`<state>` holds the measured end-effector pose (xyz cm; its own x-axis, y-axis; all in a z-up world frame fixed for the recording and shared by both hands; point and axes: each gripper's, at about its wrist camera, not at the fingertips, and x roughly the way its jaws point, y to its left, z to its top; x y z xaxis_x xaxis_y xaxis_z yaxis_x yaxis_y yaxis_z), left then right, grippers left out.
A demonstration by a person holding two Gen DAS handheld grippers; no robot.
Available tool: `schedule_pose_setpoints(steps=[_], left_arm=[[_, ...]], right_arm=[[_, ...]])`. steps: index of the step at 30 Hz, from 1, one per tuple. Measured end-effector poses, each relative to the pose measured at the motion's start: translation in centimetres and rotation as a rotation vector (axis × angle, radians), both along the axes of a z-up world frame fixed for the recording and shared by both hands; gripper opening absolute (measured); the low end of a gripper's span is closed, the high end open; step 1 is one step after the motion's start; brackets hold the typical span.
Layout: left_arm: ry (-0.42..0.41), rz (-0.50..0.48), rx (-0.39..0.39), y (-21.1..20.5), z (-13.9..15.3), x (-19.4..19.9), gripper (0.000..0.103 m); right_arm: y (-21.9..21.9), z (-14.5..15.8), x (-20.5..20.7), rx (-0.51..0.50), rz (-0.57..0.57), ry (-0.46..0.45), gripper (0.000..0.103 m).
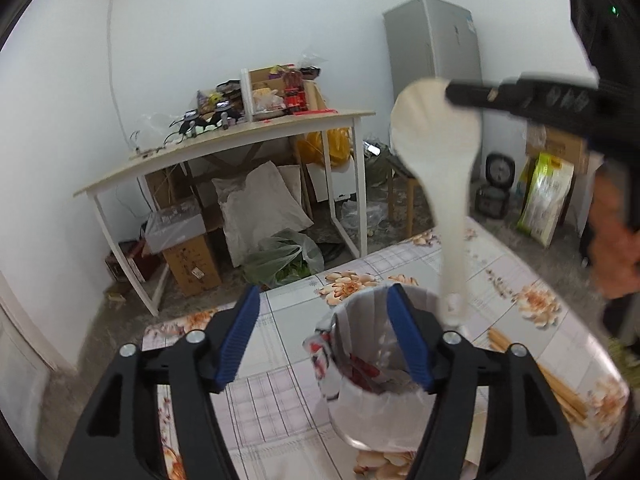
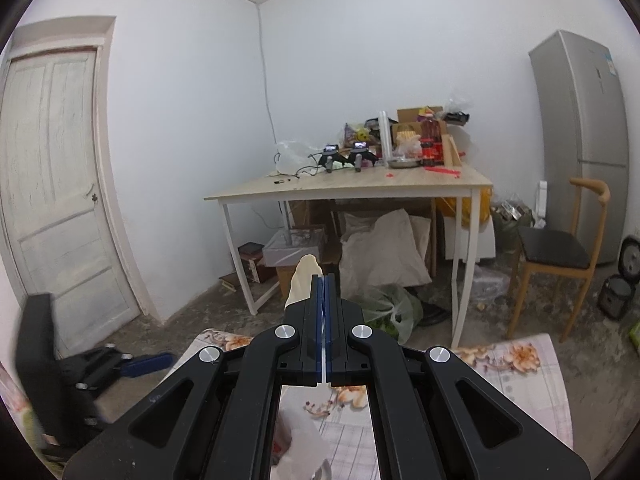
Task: Organize utensils
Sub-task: 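Lower the white paddle into the holder and open the right tool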
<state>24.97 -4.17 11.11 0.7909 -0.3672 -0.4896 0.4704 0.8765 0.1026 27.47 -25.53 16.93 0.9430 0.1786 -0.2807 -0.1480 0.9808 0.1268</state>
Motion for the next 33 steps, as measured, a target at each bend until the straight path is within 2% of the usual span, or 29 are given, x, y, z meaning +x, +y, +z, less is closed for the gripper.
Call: schedule_pose_setpoints(steps=[5,10,15,22,26,30,33], left_arm=[[0.020,0.044,-0.071,2.7,-0.1,-1.6,0.074],[0.051,0.086,-0.116,5.1,-1.2,-2.9,0.076],[0.091,0.110,-0.144,6.4,-2.7,-3.7,0.078],[0.131,0.122,-0.144,7.1,-4.8,-5.1,0.079],[0.142,0.120,-0.152,7.3,-5.5,-5.6,0.080],[0.160,0.114,-0.155,7.5,-6.1,-5.7,0.081],[0.154,0.106,-0.151,7.3,-6.3,-6.2,0.081]], right_arm=[[2.2,-1.5,1.2,-0.090,0.022,-0.030,0.000],[3.9,-3.8,1.9,-0.187,0.049,-0.035,0.000],[4.4,-5.1,1.8,-0.216,0.081,-0.014,0.000],[4.5,-6.0,1.6,-0.198,0.174,0.072,0.002],[4.1,-6.6,1.2,-0.175,0.191,0.127,0.005],[3.4,-6.9,1.4,-0.120,0.214,0.192,0.020],[2.8,-6.5,1.1,-0.052,0.231,0.205,0.022]])
